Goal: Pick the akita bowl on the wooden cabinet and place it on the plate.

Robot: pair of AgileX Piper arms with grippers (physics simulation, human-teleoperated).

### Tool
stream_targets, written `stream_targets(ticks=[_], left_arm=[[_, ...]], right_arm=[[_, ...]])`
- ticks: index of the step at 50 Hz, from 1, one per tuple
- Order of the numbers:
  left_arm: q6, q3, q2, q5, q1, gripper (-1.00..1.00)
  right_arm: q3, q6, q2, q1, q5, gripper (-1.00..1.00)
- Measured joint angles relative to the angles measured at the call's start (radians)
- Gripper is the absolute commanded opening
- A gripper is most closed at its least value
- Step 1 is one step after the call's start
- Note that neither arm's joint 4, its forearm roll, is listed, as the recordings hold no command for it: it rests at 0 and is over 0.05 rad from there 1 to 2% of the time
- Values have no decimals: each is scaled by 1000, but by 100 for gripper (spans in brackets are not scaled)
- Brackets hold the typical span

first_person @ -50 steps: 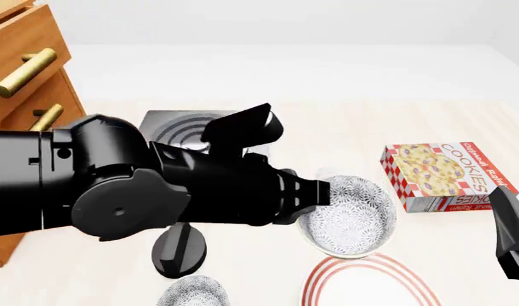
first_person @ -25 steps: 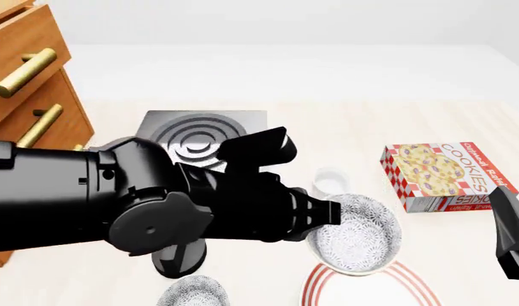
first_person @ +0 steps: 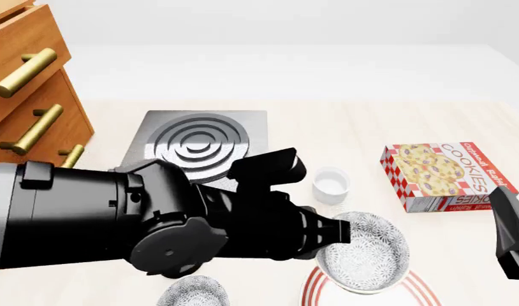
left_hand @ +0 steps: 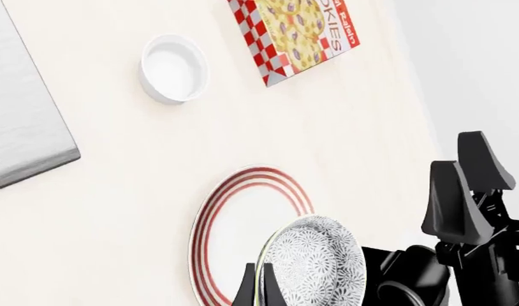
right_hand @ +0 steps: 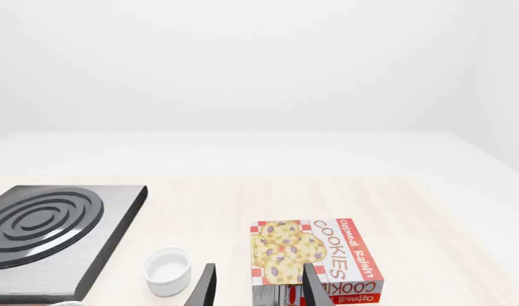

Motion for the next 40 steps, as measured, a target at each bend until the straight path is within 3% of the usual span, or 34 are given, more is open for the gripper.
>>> stream_targets(ticks=[40], left_arm=[[-19, -11, 91, -62, 2, -100]], right_arm=[[0, 0, 0, 0, 0, 100]])
